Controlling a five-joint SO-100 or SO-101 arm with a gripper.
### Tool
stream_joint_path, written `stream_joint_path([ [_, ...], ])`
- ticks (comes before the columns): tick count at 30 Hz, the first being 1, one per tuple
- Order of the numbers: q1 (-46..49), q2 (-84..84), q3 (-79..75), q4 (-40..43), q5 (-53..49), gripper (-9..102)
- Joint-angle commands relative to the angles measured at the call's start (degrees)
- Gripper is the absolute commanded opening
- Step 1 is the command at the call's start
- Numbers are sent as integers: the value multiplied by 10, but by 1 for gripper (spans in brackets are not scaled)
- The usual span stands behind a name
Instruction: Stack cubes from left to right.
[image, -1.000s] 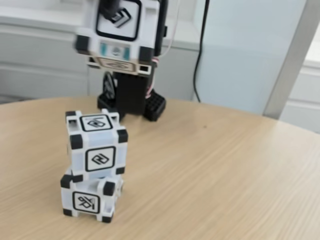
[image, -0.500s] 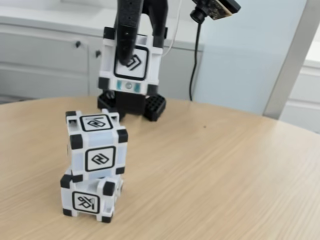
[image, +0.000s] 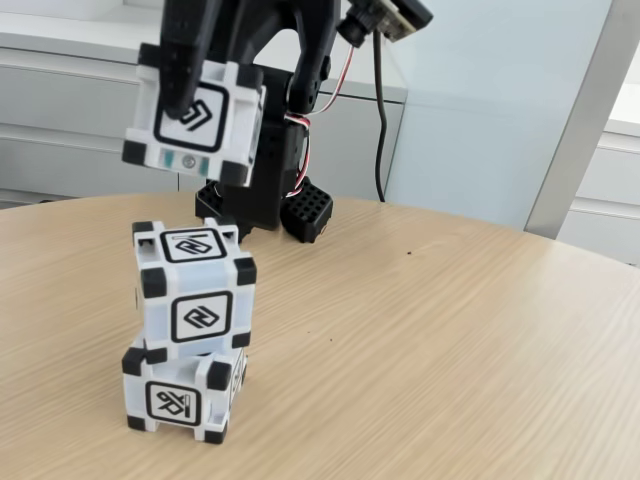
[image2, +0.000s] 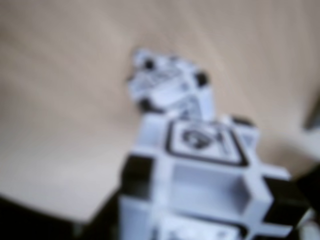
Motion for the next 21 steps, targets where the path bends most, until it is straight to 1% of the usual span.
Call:
stream_joint_path([
  [1, 2, 2, -3, 2, -4, 13],
  [15, 1, 2, -2, 1, -12, 13],
  [21, 3, 1, -2, -26, -4, 14],
])
